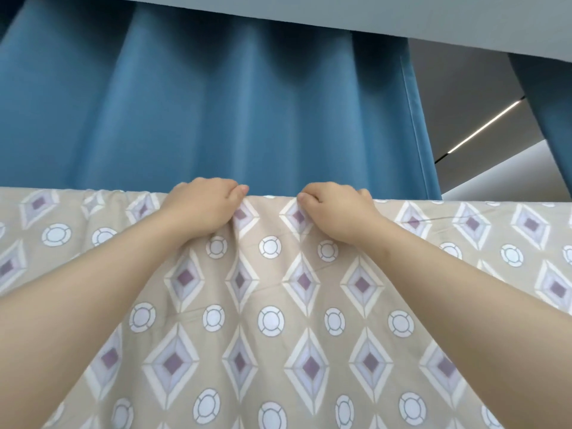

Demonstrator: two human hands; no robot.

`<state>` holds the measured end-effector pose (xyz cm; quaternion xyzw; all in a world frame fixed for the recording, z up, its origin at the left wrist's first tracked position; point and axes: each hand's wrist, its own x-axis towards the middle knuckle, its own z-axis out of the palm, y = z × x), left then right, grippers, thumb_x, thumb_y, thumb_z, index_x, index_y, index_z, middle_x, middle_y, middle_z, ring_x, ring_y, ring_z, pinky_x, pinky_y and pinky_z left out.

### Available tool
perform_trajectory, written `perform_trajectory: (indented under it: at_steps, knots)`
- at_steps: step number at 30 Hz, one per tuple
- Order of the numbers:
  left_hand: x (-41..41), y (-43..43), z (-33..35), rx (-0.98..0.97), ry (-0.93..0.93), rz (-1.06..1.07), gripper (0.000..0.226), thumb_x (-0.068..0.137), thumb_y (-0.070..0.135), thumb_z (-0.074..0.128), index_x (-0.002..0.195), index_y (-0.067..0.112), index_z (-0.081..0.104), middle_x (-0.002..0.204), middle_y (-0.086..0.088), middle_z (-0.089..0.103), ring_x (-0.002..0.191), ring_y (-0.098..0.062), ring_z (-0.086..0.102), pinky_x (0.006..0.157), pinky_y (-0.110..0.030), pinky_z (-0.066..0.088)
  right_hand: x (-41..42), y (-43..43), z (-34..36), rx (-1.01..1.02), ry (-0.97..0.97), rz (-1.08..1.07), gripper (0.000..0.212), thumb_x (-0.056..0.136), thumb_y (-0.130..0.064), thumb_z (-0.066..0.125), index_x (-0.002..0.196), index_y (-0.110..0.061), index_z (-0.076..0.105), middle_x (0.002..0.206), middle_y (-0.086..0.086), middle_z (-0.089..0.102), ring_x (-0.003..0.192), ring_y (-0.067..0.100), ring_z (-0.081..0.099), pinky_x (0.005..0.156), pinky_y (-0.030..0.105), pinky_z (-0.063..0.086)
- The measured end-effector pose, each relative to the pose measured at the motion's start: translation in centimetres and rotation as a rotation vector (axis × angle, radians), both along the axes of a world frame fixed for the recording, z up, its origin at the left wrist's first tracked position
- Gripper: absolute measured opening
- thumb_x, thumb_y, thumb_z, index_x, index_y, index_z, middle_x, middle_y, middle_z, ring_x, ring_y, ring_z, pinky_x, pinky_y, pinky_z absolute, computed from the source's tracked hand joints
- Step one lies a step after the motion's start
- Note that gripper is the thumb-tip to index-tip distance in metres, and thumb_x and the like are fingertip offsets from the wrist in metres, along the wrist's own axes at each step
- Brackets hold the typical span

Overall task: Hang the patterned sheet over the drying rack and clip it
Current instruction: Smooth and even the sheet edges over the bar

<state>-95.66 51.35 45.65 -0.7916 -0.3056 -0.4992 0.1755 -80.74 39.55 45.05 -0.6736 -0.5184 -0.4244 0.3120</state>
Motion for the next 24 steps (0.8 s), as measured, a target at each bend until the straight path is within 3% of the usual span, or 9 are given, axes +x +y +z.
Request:
perform_trajectory:
  at_steps: [3,5,9,12,16,21,24]
  knots:
    - [-1.3,1.2,-0.5,0.017,-0.109,0.045,0.038,0.101,0.036,0.021,0.08,0.018,0.046,0.096,-0.006,0.059,0.094,-0.027,0.049,0.087,-0.034,0.03,0.8,0.6,-0.1,0.046,-0.012,-0.085,0.039,0.101,-0.032,0.021,0.067,-0.02,0.037,0.073,-0.003,0.049,0.083,0.025,0.046,0.082,0.037,0.026]
    - [-2.3,2.0,-0.5,0.015,-0.155,0.12,0.038,0.101,0.036,0.018,0.087,0.019,0.049,0.105,-0.008,0.064,0.102,-0.028,0.053,0.091,-0.035,0.029,1.1,0.6,-0.3,0.119,-0.025,-0.123,0.041,0.101,-0.032,0.018,0.064,-0.022,0.03,0.067,-0.005,0.043,0.082,0.025,0.045,0.082,0.038,0.027]
    - [-2.3,2.2,-0.2,-0.016,-0.106,0.093,0.041,0.099,0.042,0.018,0.085,0.022,0.05,0.096,-0.001,0.063,0.103,-0.025,0.053,0.087,-0.036,0.025,0.5,1.2,-0.1,0.182,0.016,-0.143,0.04,0.1,-0.03,0.019,0.065,-0.02,0.035,0.078,-0.002,0.051,0.088,0.027,0.046,0.083,0.039,0.026]
    - [-1.3,1.3,-0.5,0.068,-0.074,-0.03,0.034,0.1,0.039,0.023,0.101,0.025,0.054,0.102,0.005,0.063,0.105,-0.023,0.053,0.088,-0.035,0.026,-0.5,2.0,-0.3,0.142,-0.03,-0.093,0.039,0.099,-0.033,0.019,0.065,-0.021,0.033,0.078,-0.002,0.05,0.087,0.025,0.043,0.084,0.04,0.026]
    - [-1.7,1.9,-1.1,0.163,-0.135,0.049,0.036,0.101,0.033,0.019,0.084,0.02,0.048,0.089,-0.002,0.06,0.101,-0.028,0.055,0.086,-0.035,0.028,-0.6,2.2,-1.0,0.182,-0.105,-0.082,0.035,0.101,-0.035,0.016,0.081,-0.018,0.039,0.083,-0.002,0.049,0.094,0.026,0.049,0.088,0.039,0.027]
    - [-2.2,2.2,-0.8,0.029,-0.26,0.27,0.047,0.101,0.03,0.015,0.105,0.012,0.058,0.112,-0.01,0.064,0.111,-0.029,0.051,0.095,-0.037,0.027,-1.2,2.2,-0.9,0.172,-0.097,-0.062,0.032,0.102,-0.034,0.016,0.085,-0.018,0.039,0.098,0.004,0.059,0.1,0.028,0.049,0.091,0.039,0.027]
    - [-0.8,0.8,-0.3,0.066,-0.17,0.15,0.046,0.1,0.04,0.017,0.107,0.018,0.056,0.111,-0.006,0.063,0.109,-0.028,0.051,0.091,-0.037,0.029,-1.0,1.6,-0.9,0.158,-0.107,-0.08,0.032,0.101,-0.033,0.019,0.092,-0.016,0.046,0.103,0.003,0.058,0.104,0.027,0.045,0.095,0.041,0.026]
